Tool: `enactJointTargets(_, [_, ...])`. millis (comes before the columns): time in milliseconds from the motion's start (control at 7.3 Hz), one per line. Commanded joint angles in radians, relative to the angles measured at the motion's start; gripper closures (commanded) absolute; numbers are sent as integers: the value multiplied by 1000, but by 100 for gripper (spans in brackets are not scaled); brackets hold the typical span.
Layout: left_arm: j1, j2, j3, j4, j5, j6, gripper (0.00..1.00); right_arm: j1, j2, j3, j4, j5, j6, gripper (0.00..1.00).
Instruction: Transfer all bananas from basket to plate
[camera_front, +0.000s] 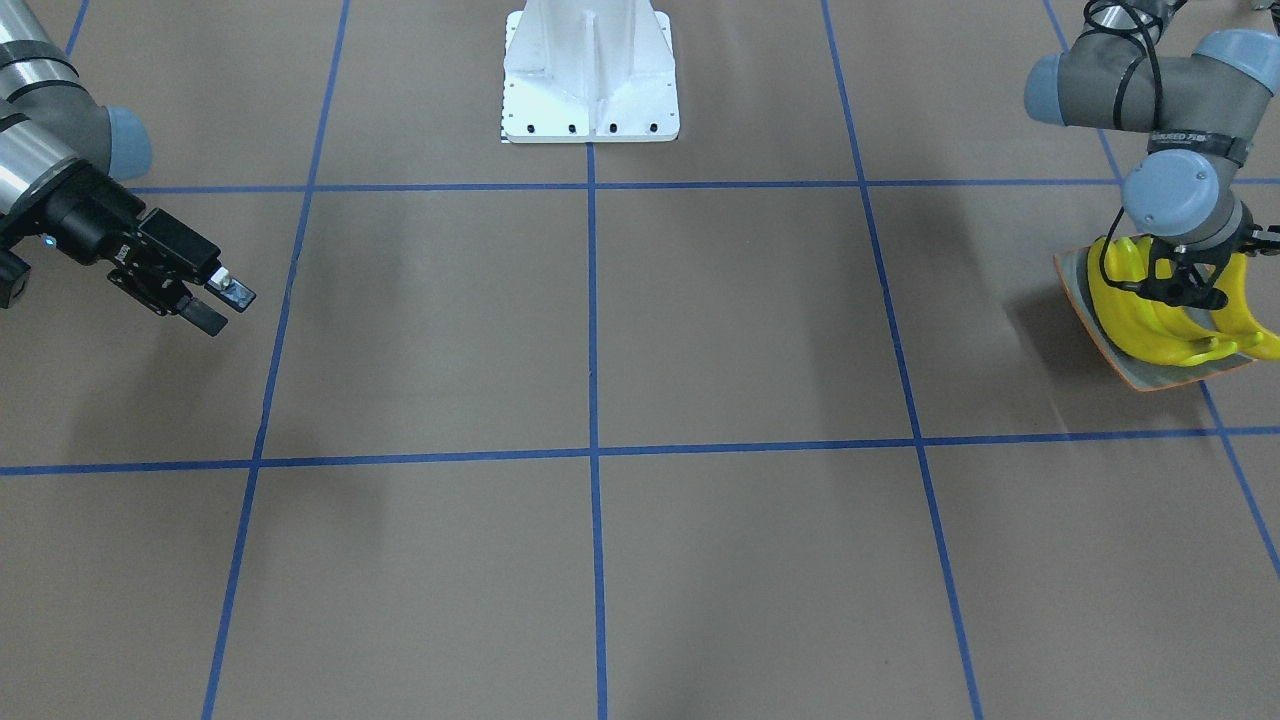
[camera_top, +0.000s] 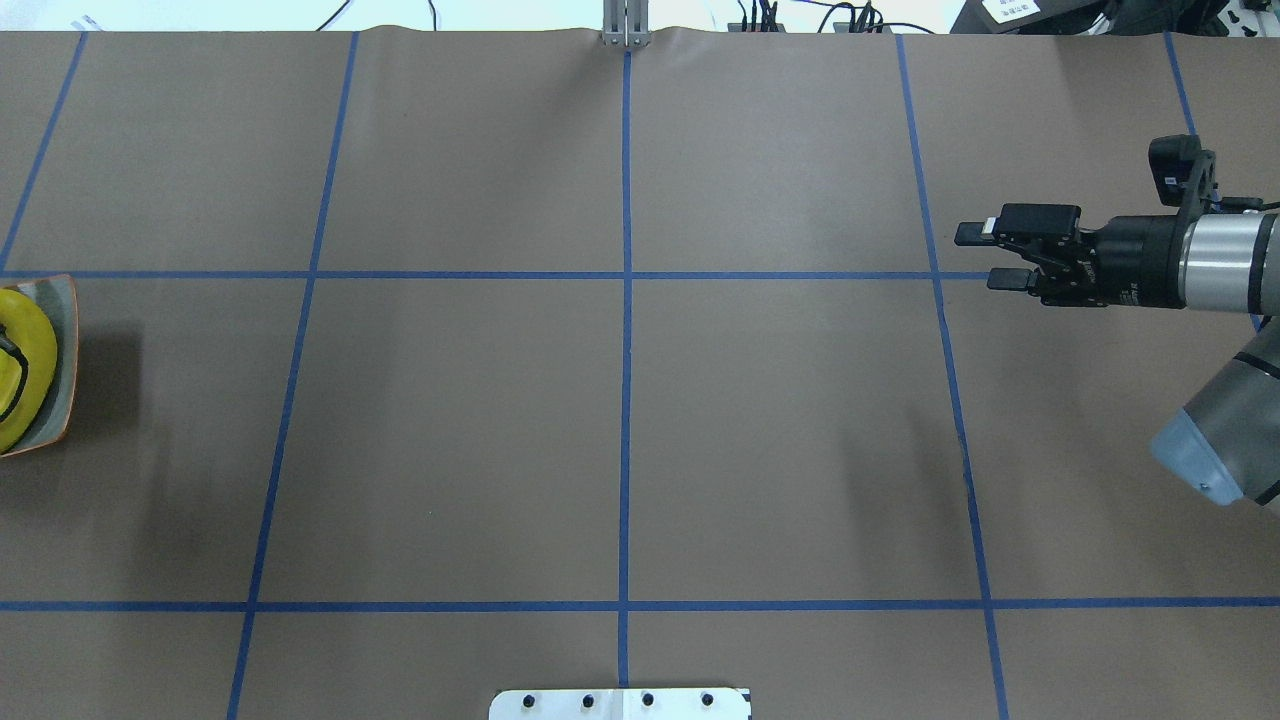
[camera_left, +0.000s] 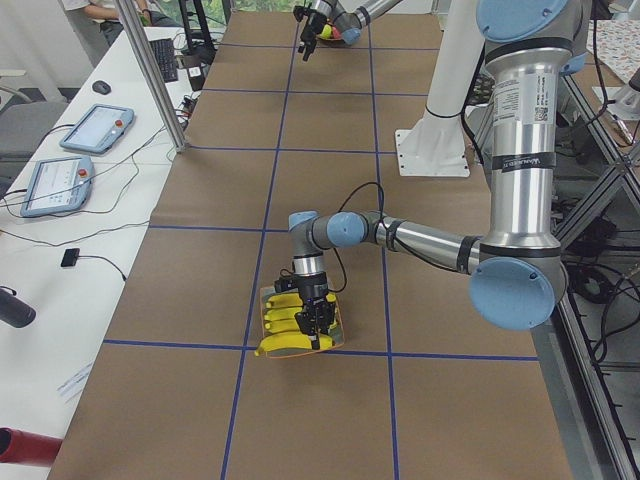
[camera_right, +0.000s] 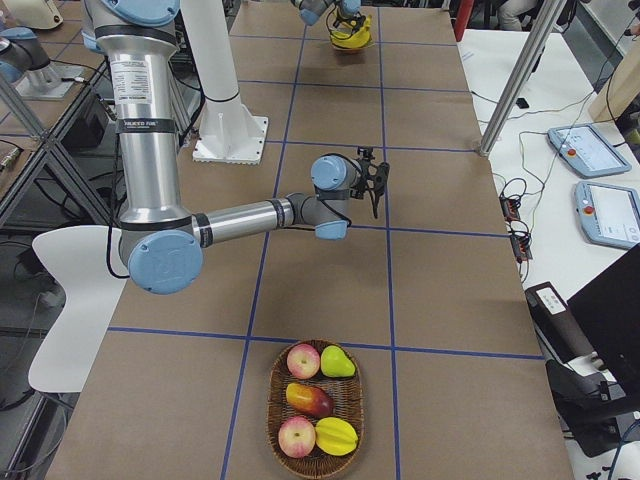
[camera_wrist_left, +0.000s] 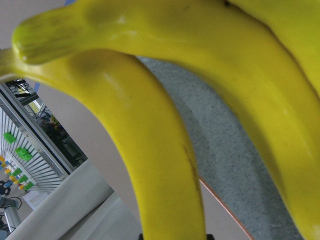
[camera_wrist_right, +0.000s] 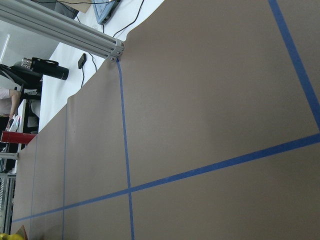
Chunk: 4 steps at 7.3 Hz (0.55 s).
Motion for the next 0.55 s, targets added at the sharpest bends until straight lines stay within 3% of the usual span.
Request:
enactJointTargets(0, [7, -12, 6, -2, -25, 0, 20, 0, 2, 4, 0, 0, 0, 0])
enactJointTargets(137, [6, -13, -2, -2, -28, 0, 1, 0, 3, 10, 0, 1, 2, 0])
enactJointTargets(411, [6, -36, -11, -3, -72, 0, 1, 35, -3, 7, -5, 20, -1, 0])
